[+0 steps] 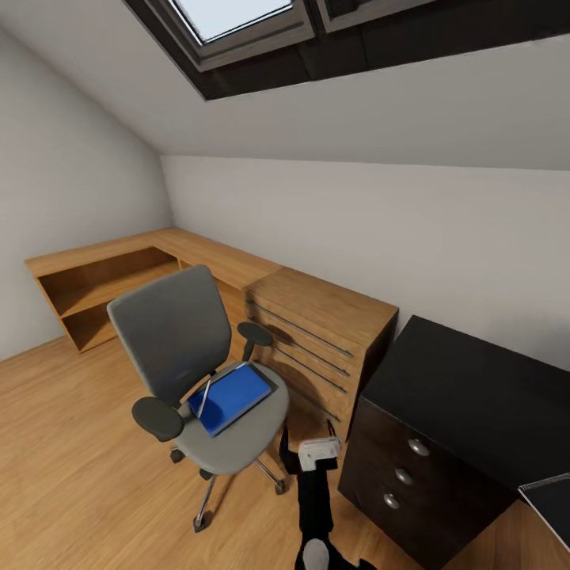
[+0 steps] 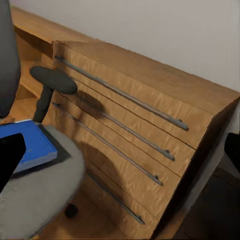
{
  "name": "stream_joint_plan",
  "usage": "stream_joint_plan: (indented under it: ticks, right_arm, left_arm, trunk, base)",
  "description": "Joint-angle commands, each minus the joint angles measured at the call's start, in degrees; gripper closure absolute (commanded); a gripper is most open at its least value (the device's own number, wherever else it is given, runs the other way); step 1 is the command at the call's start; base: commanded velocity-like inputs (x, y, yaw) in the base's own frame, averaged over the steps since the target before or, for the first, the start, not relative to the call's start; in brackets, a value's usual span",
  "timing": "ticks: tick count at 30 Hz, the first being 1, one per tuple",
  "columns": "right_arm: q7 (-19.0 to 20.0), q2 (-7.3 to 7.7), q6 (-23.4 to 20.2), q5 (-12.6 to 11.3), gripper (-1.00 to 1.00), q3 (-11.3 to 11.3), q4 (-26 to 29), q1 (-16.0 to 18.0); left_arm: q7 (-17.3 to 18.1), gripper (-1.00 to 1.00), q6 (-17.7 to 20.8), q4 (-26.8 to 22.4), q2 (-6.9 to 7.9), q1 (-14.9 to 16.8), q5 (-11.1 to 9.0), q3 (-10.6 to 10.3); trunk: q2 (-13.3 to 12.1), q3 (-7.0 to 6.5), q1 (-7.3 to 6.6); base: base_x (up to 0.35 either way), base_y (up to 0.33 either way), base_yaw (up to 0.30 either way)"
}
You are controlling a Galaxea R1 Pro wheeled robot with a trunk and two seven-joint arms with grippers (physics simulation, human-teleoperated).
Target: In the bedroom, organize the workspace by keeping the computer under the desk, ensuring the monitor is on the desk, placing the keyboard on the desk next to the monitor, placing the mouse on the desk next to the keyboard, moving the folder from the swivel chair onto the desk next to the mouse, stacking the notebook on top of the folder with the pen on top of the notebook, and positioning the swivel chair next to the desk.
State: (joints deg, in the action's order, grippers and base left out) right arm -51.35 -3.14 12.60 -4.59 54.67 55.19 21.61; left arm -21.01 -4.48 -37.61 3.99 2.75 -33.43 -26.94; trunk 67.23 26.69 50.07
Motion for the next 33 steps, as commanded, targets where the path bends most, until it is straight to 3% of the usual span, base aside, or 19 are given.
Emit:
stream_joint_plan:
  ticks: [1, 2, 4, 5, 6, 9, 11, 19, 21, 24, 27, 28, 29, 33]
  right_arm:
    - [19.4, -0.96, -12.9, -3.2, -1.00, -18.0, 7.8, 0.2]
    - [22.0, -1.37, -15.2, -3.7, -1.00, -20.2, 8.5, 0.3]
    - [30.8, -2.76, -25.0, -6.4, -1.00, -29.1, 10.3, 0.8]
    - [32.3, -2.99, -27.3, -7.1, -1.00, -31.1, 10.5, 0.9]
    - [34.4, -3.31, -31.3, -8.3, -1.00, -34.8, 10.7, 1.2]
    - [36.5, -3.59, -36.0, -10.6, -1.00, -39.6, 11.0, 1.4]
    - [37.2, -3.45, -37.9, -12.5, -1.00, -41.3, 12.1, 1.4]
    - [37.8, -3.32, -40.0, -15.7, -1.00, -42.7, 19.5, -0.5]
    - [37.2, -3.56, -39.9, -15.8, -1.00, -42.1, 20.1, -1.3]
    - [33.6, -3.74, -39.7, -15.9, -1.00, -39.6, 20.0, -1.7]
    - [30.7, -3.77, -39.7, -16.0, -1.00, -37.5, 20.0, -1.8]
    - [26.9, -3.79, -39.6, -16.1, -1.00, -34.1, 19.9, -1.8]
    - [25.3, -3.80, -39.4, -16.1, -1.00, -32.6, 19.9, -1.8]
    - [22.5, -3.80, -38.9, -16.1, -1.00, -30.6, 19.9, -1.8]
  left_arm:
    - [-0.4, -1.00, -0.3, 0.1, 0.08, 0.1, -0.6, -0.4]
    - [-0.4, -1.00, -0.3, 0.1, 0.11, 0.1, -0.6, -0.4]
    - [-0.4, -1.00, -0.4, 0.1, 0.22, 0.1, -0.7, -0.3]
    - [-0.4, -1.00, -0.4, 0.1, 0.24, 0.1, -0.7, -0.3]
    - [-0.4, -1.00, -0.7, 0.1, 0.30, 0.1, -0.7, -0.2]
    - [-0.5, -1.00, -2.5, 0.1, 0.38, 0.1, -0.8, -0.1]
    - [-0.5, -1.00, -4.2, 0.2, 0.40, 0.1, -0.9, 0.0]
    - [-0.6, -1.00, -6.6, 0.2, 0.48, 0.1, -1.2, 0.5]
    - [-0.5, -1.00, -6.9, 0.3, 0.49, 0.1, -1.2, 3.2]
    - [-0.3, -1.00, -6.8, 0.3, 0.49, 0.1, -1.1, 7.0]
    - [-0.2, -1.00, -6.9, 0.5, 0.50, 0.1, -1.1, 7.8]
    - [-0.2, -1.00, -6.9, 0.6, 0.50, 0.1, -1.1, 8.2]
    - [-0.2, -1.00, -6.9, 0.6, 0.50, 0.1, -1.1, 8.4]
    - [-0.2, -1.00, -6.9, 0.7, 0.50, 0.1, -1.1, 8.5]
  trunk:
    - [0.0, 0.06, 0.00]
    - [0.0, 0.06, 0.00]
    - [0.0, 0.06, 0.00]
    - [0.0, 0.06, 0.00]
    - [0.0, 0.06, 0.00]
    - [0.0, 0.06, 0.00]
    - [0.0, 0.06, 0.00]
    - [0.0, 0.06, 0.00]
    - [0.0, 0.07, 0.00]
    - [0.0, 0.13, 0.00]
    - [0.0, 0.23, 0.00]
    - [0.0, 0.27, 0.00]
    - [0.0, 0.32, 0.00]
    - [0.0, 0.54, 0.00]
  base:
    - [0.000, 0.000, 0.000]
    - [0.000, 0.000, 0.000]
    - [0.000, 0.000, 0.000]
    - [0.000, 0.000, 0.000]
    - [0.000, 0.000, 0.000]
    - [0.000, 0.000, 0.000]
    - [0.000, 0.028, 0.000]
    - [0.000, 0.222, 0.001]
    - [0.000, 0.315, 0.081]
    - [0.000, 0.325, 0.181]
    - [0.000, 0.330, 0.229]
    - [0.000, 0.331, 0.240]
    - [0.000, 0.332, 0.231]
    - [0.000, 0.316, 0.192]
